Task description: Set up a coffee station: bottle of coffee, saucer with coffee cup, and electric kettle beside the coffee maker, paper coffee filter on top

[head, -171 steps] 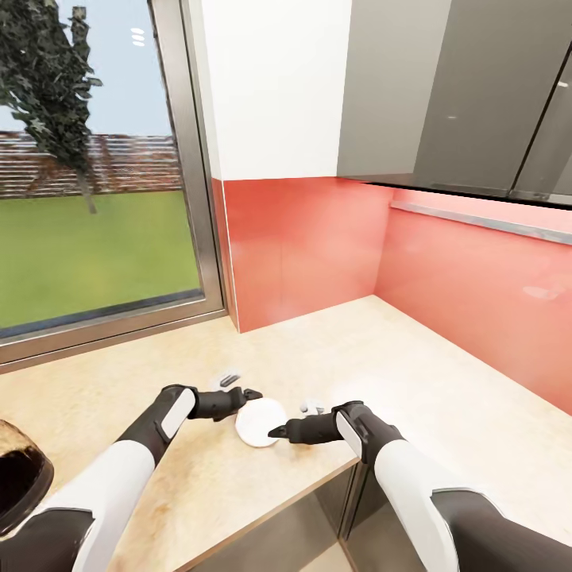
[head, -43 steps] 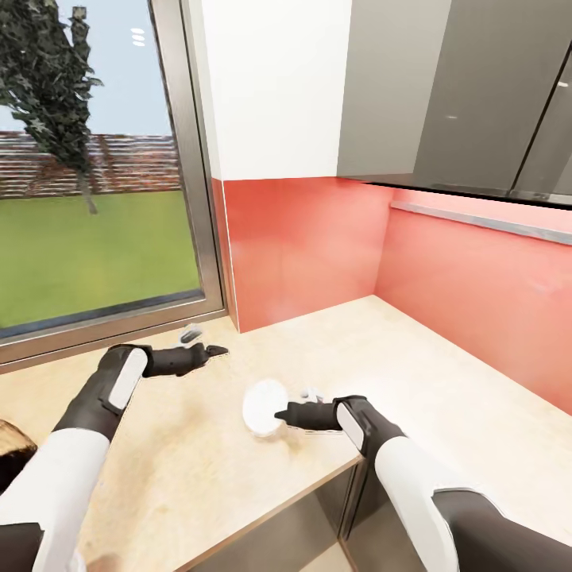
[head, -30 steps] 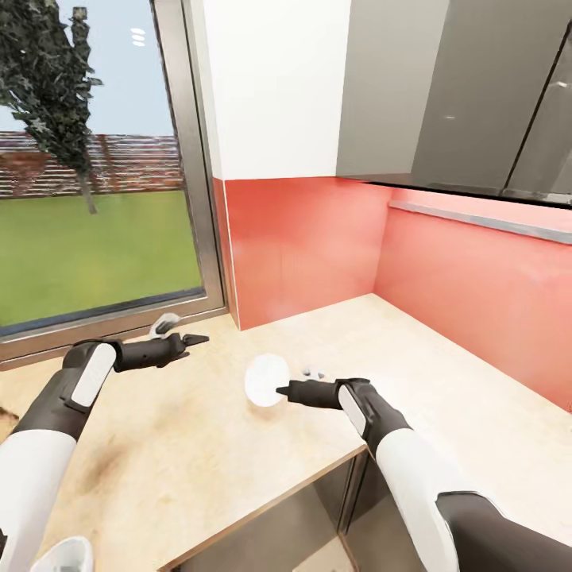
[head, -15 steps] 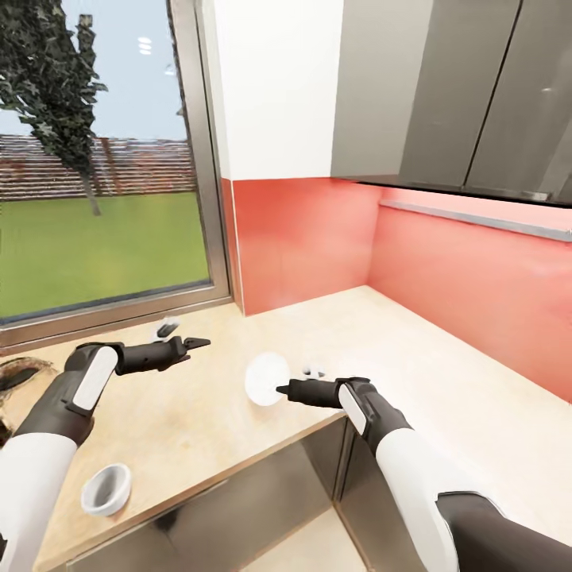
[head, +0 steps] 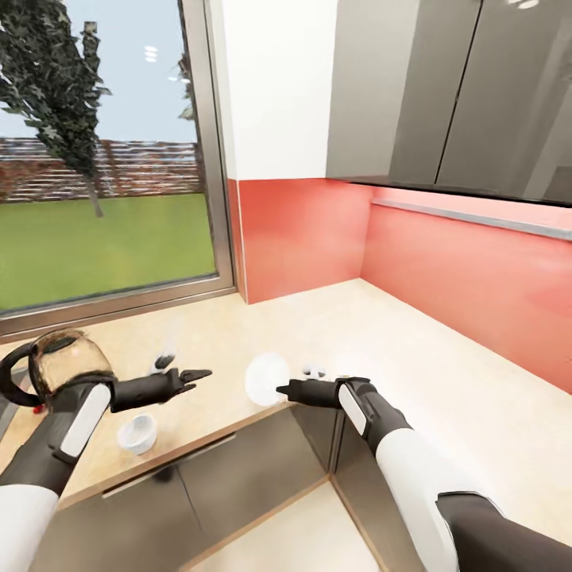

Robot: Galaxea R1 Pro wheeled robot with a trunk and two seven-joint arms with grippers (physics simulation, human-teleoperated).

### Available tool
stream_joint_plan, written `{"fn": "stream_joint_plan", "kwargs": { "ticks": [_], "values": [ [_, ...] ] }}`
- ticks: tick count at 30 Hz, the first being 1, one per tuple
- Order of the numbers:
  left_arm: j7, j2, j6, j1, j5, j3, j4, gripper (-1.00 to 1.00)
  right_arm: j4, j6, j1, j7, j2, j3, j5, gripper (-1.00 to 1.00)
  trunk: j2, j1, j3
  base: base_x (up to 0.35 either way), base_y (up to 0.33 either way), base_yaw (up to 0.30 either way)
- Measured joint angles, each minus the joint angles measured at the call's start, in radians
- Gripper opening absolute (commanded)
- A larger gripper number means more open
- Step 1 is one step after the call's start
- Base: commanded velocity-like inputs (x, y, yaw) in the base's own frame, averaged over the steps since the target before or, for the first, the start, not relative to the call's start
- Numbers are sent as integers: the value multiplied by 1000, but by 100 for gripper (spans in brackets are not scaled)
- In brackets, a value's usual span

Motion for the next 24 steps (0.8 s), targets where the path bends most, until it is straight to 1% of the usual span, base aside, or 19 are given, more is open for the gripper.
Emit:
{"fn": "stream_joint_plan", "kwargs": {
  "ticks": [2,3,6,7,8,9,10,11,12,13,15,16,18,20,21,22,23,24],
  "values": [
    [-48,17,-4,64,-2,0,-58,100,0,0,0,0,0,0,0,-100,0,0,0,-338,0,0],
    [-71,29,-5,121,-4,0,-102,100,0,0,0,0,0,0,0,-100,0,0,0,-338,0,0],
    [-93,47,-19,243,-6,6,-168,100,0,0,-1,0,0,-1,0,-100,0,0,0,-338,0,0],
    [-100,68,-70,345,-1,11,-194,100,0,0,-1,-1,0,-2,-1,-100,0,0,0,-338,0,0],
    [-102,77,-99,423,-12,11,-197,100,0,0,-1,-1,0,-2,0,-100,0,0,0,-338,0,0],
    [-103,91,-143,461,-10,12,-197,100,0,0,0,-1,0,-3,0,-100,0,0,0,-338,0,0],
    [-103,100,-174,495,-11,12,-195,100,0,0,0,-2,0,-3,0,-100,0,0,0,-338,0,0],
    [-103,108,-219,544,-15,13,-187,100,0,0,-1,-2,0,-3,0,-100,0,0,0,-336,0,0],
    [-102,111,-248,581,-15,13,-171,100,0,0,-1,-1,0,-2,0,-100,0,0,0,-299,0,0],
    [-102,114,-296,622,-18,12,-128,100,0,0,0,0,0,-2,0,-100,0,0,0,-235,0,0],
    [-103,115,-368,658,-18,11,-38,100,0,0,0,1,0,0,0,-100,0,0,0,-117,0,0],
    [-102,115,-426,673,-20,11,42,100,0,0,0,1,0,1,0,-100,0,0,0,-40,0,0],
    [-101,115,-547,686,-20,8,239,100,0,0,0,2,0,2,0,-100,0,-1,0,-17,0,0],
    [-100,115,-634,688,-19,5,366,100,0,0,0,3,0,3,1,-100,0,-1,0,-6,0,0],
    [-99,115,-698,689,-21,2,450,100,0,0,0,2,0,4,1,-100,0,-1,0,-1,0,20],
    [-94,110,-852,688,-58,-2,577,100,1,0,0,1,0,3,1,-100,0,0,0,-1,0,64],
    [-93,109,-903,689,-79,-4,697,100,0,0,0,0,0,3,1,-100,0,-1,-1,0,0,113],
    [-92,108,-942,688,-90,-2,738,100,0,0,0,0,0,3,1,-100,0,-1,0,0,0,166]
  ]
}}
